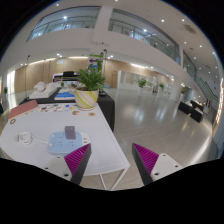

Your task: Unplug charger

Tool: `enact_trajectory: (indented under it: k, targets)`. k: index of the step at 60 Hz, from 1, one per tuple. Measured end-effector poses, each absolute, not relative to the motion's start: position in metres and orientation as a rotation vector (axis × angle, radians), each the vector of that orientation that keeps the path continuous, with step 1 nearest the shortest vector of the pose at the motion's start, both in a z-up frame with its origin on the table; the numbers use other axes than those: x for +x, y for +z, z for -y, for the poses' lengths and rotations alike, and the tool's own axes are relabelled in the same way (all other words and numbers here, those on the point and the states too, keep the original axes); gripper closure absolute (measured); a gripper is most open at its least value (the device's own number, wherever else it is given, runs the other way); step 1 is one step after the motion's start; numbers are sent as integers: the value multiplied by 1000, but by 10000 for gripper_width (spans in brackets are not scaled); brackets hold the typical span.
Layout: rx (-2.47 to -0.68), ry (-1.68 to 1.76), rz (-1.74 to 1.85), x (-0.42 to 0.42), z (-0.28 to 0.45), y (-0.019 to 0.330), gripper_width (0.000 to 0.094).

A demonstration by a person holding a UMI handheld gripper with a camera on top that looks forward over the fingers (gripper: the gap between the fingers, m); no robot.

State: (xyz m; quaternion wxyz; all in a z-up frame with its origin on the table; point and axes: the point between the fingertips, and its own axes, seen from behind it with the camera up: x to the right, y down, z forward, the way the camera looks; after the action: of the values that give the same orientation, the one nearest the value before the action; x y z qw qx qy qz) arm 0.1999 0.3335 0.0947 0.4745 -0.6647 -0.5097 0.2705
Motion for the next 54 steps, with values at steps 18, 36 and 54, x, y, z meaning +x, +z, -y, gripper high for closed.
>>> enact_trajectory:
  k: [18,36,54]
  targets:
    - [-1546,798,1375,185,-270,99,83]
    - [-1481,878,1478,148,-224,89,85]
    - [-1528,916,1483,87,-214,52,83]
